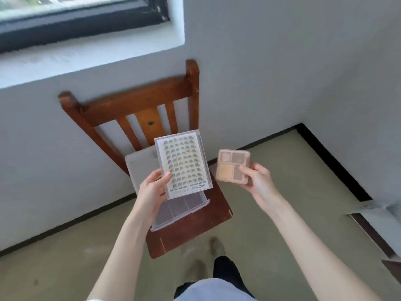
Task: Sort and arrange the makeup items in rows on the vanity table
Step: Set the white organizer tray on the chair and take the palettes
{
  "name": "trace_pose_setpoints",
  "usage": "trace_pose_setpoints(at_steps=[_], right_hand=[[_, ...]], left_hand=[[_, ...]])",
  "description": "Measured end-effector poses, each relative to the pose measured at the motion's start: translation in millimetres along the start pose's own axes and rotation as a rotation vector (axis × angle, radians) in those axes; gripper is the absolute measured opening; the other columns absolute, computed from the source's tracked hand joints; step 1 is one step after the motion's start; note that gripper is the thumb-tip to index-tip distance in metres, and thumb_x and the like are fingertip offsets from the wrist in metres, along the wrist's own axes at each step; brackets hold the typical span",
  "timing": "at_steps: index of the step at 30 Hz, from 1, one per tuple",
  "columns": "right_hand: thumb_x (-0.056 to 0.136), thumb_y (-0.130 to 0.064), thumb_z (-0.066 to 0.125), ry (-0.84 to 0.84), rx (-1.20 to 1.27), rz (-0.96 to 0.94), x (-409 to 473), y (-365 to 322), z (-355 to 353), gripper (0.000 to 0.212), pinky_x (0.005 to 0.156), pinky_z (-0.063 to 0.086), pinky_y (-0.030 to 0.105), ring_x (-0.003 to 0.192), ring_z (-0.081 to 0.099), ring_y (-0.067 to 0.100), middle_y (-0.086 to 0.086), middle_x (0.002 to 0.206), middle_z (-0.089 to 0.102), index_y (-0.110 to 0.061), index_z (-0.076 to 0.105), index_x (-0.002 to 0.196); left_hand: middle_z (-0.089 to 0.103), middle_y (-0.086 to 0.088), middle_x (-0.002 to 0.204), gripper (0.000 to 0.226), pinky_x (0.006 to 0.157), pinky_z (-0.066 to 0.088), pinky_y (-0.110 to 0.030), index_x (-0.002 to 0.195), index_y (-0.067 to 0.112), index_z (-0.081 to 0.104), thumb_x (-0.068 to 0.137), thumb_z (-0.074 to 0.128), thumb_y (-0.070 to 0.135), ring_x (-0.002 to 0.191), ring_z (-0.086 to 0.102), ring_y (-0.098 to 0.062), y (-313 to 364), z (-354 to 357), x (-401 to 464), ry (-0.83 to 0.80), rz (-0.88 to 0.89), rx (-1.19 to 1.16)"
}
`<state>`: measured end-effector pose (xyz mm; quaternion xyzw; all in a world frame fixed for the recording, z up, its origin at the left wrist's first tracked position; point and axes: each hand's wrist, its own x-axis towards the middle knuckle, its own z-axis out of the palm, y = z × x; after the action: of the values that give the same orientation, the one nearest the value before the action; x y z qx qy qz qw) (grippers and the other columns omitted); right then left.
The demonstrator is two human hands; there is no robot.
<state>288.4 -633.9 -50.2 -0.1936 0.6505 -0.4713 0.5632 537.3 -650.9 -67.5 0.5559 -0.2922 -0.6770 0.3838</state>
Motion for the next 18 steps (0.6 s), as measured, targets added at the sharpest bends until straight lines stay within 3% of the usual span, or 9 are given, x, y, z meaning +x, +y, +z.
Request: trace_pose_setpoints(at_steps=[5, 13, 18], right_hand=[[0.090, -0.004, 0.053, 0.247, 0.275, -0.049, -59, 5, -84, 0.015, 0.070, 0.050, 0.030, 0.093, 0.062, 0.021, 0.011, 0.104, 0.065, -0.011, 0.061, 0.101], [0.087, -0.002, 0.051, 0.705, 0.600, -0.181, -191, 40, -247, 0.015, 0.063, 0.049, 0.031, 0.080, 0.063, 0.019, 0.007, 0.085, 0.065, -0.013, 0.062, 0.087], [0.086, 0.000, 0.050, 0.987, 0.777, -0.275, -285, 76, -355, 0.016, 0.072, 0.051, 0.036, 0.071, 0.061, 0.018, 0.007, 0.077, 0.062, -0.012, 0.059, 0.079]], left_hand=[[0.071, -0.001, 0.103, 0.021, 0.067, 0.055, -0.025, 0.111, 0.017, 0.063, 0.091, 0.056, 0.021, 0.094, 0.068, -0.018, 7, 70, -4, -0.276, 0.003, 0.189], [0.071, -0.008, 0.102, 0.023, 0.084, 0.051, -0.038, 0.108, 0.013, 0.065, 0.091, 0.056, 0.026, 0.093, 0.068, -0.023, -37, 250, -71, -0.733, -0.061, 0.458], [0.071, -0.008, 0.104, 0.024, 0.094, 0.047, -0.042, 0.108, 0.012, 0.065, 0.092, 0.055, 0.027, 0.098, 0.066, -0.026, -92, 377, -156, -1.014, -0.061, 0.603]])
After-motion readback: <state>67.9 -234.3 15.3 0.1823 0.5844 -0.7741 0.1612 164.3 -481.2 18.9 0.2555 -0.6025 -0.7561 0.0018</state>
